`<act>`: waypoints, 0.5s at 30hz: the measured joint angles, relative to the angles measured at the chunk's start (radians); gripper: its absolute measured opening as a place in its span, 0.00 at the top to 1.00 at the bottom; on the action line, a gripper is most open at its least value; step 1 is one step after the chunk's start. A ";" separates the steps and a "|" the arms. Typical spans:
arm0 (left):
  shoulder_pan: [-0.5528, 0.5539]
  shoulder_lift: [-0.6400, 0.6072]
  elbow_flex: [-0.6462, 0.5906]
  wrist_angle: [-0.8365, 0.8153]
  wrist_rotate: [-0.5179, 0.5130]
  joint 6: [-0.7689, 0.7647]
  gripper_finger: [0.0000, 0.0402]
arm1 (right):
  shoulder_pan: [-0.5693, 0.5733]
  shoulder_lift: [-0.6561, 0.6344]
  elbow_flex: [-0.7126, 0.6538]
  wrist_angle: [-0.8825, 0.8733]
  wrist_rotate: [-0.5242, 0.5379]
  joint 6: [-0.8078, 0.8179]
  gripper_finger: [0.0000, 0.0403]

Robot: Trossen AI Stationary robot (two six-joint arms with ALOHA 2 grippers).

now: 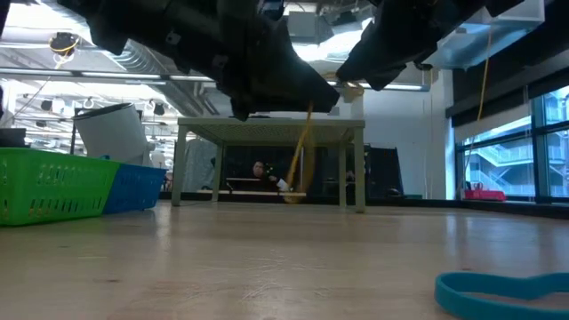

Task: Pick & Place Office Desk Supplies
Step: Put the yellow rubber band into the blue bin

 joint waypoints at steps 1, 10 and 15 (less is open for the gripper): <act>0.000 0.000 0.000 0.000 0.005 0.001 0.87 | 0.002 0.000 0.000 0.003 -0.002 0.005 0.99; 0.000 -0.003 0.000 0.000 0.019 -0.006 1.00 | 0.010 0.000 0.000 0.007 -0.058 0.114 0.95; 0.000 -0.012 0.000 -0.002 0.024 -0.024 0.99 | 0.010 0.000 0.009 -0.003 -0.082 0.159 0.78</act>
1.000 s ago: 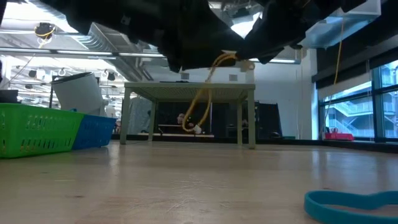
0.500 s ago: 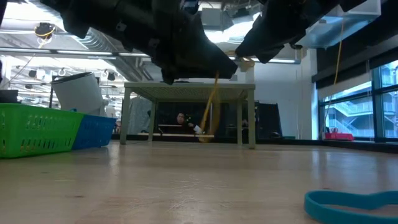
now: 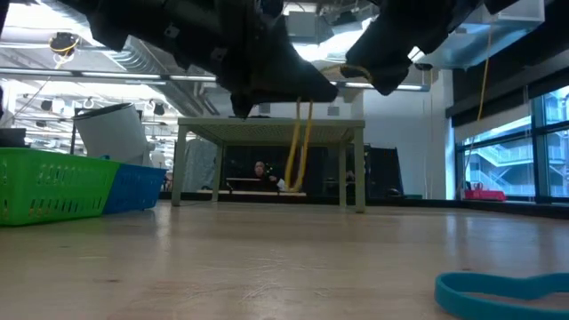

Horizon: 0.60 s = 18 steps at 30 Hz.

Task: Pick & Place Office Desk Supplies
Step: Put the yellow rubber band into the blue bin

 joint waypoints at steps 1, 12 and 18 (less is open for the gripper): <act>0.000 -0.005 0.000 0.001 0.006 -0.001 1.00 | 0.000 0.000 0.011 -0.015 0.000 0.002 0.74; 0.001 -0.267 0.000 -0.605 -0.068 -0.165 0.99 | 0.004 -0.001 0.318 -0.500 -0.093 -0.028 0.38; 0.000 -0.477 0.000 -1.080 -0.203 -0.396 0.99 | 0.049 -0.001 0.369 -0.623 -0.106 -0.044 0.35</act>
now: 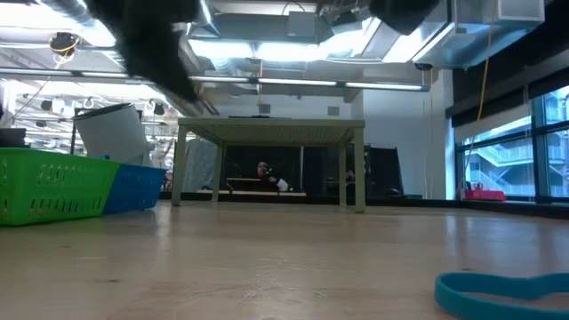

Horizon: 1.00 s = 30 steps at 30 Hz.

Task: Pick & Place Office Desk Supplies
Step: Put the yellow rubber band into the blue bin

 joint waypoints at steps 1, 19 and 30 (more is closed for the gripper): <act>0.000 -0.028 0.000 -0.078 -0.018 -0.049 0.99 | 0.011 0.000 0.000 -0.017 -0.001 0.000 0.35; 0.001 0.025 0.000 -0.672 -0.129 -0.660 0.99 | 0.110 0.001 -0.002 0.004 -0.004 0.053 0.35; 0.001 0.180 0.000 -0.685 -0.024 -0.665 0.99 | 0.110 0.001 -0.002 0.053 0.012 0.019 0.35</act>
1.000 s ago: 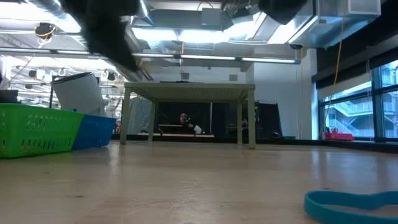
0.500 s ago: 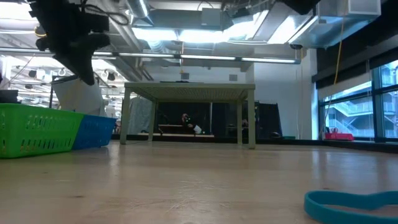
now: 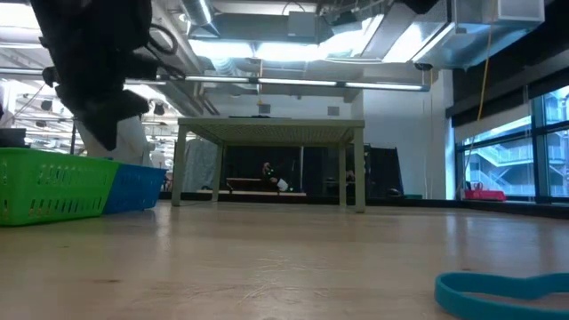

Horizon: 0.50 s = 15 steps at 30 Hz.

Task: Pick & Place Office Desk Supplies
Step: Put the yellow rubber band into the blue bin

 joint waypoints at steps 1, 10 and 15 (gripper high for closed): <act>0.000 0.008 0.000 0.001 0.006 0.011 0.99 | 0.000 0.000 0.000 0.000 0.000 0.000 0.35; 0.012 -0.015 0.000 0.000 0.125 0.101 0.86 | -0.001 0.000 0.000 -0.004 0.062 -0.001 0.35; 0.024 -0.047 0.000 0.000 0.151 0.113 0.71 | -0.016 0.000 0.000 -0.033 0.080 0.045 0.35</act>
